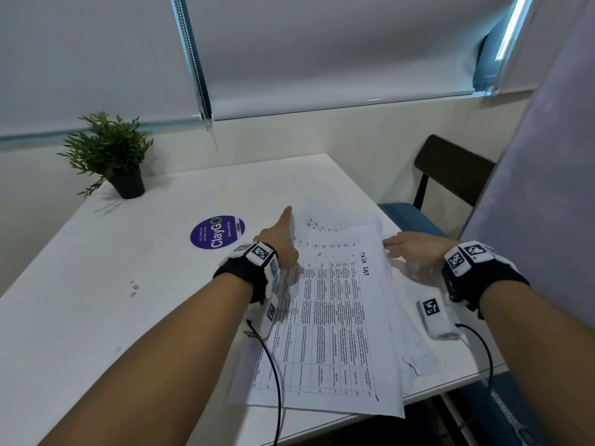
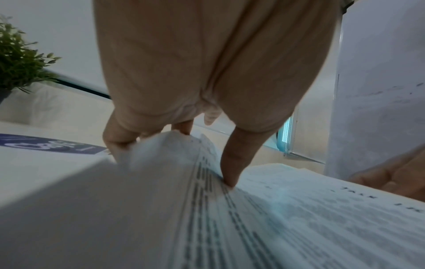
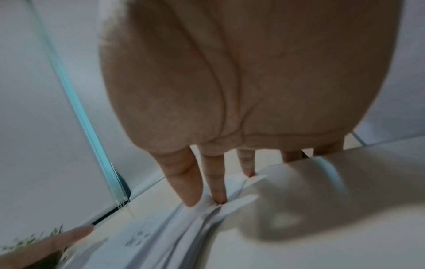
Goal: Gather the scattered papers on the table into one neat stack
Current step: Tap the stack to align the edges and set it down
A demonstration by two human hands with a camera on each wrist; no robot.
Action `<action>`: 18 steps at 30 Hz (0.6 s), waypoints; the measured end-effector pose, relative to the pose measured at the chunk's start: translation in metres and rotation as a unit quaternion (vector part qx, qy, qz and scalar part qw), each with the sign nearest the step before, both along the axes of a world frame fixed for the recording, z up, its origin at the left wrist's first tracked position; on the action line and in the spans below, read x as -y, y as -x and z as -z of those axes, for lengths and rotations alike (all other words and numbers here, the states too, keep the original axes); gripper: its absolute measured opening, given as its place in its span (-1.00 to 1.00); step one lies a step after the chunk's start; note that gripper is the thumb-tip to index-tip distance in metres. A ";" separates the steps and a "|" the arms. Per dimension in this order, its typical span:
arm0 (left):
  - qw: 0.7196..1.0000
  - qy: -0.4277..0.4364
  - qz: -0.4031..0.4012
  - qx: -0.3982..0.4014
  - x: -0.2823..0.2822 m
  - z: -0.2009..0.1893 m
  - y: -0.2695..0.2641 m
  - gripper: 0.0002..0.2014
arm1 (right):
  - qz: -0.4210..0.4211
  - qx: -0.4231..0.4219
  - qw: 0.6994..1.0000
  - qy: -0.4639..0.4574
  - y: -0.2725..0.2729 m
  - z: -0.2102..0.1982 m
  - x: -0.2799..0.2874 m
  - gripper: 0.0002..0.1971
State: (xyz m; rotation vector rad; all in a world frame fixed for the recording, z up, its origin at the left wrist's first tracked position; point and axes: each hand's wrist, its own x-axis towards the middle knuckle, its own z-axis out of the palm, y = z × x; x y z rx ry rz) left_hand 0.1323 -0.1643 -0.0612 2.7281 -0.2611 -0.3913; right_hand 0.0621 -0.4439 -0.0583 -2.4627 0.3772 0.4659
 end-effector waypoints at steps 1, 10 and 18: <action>1.000 0.000 0.002 0.005 0.000 0.000 -0.001 0.06 | 0.021 0.017 0.999 -0.017 0.001 0.000 0.006 -0.52; 0.992 -0.114 0.044 0.027 0.007 0.002 0.003 0.21 | -0.020 0.036 0.992 0.118 0.010 -0.007 0.005 -0.10; 0.998 -0.059 0.019 -0.028 0.034 -0.008 -0.003 0.23 | -0.045 0.011 0.990 0.131 -0.003 -0.016 -0.004 0.04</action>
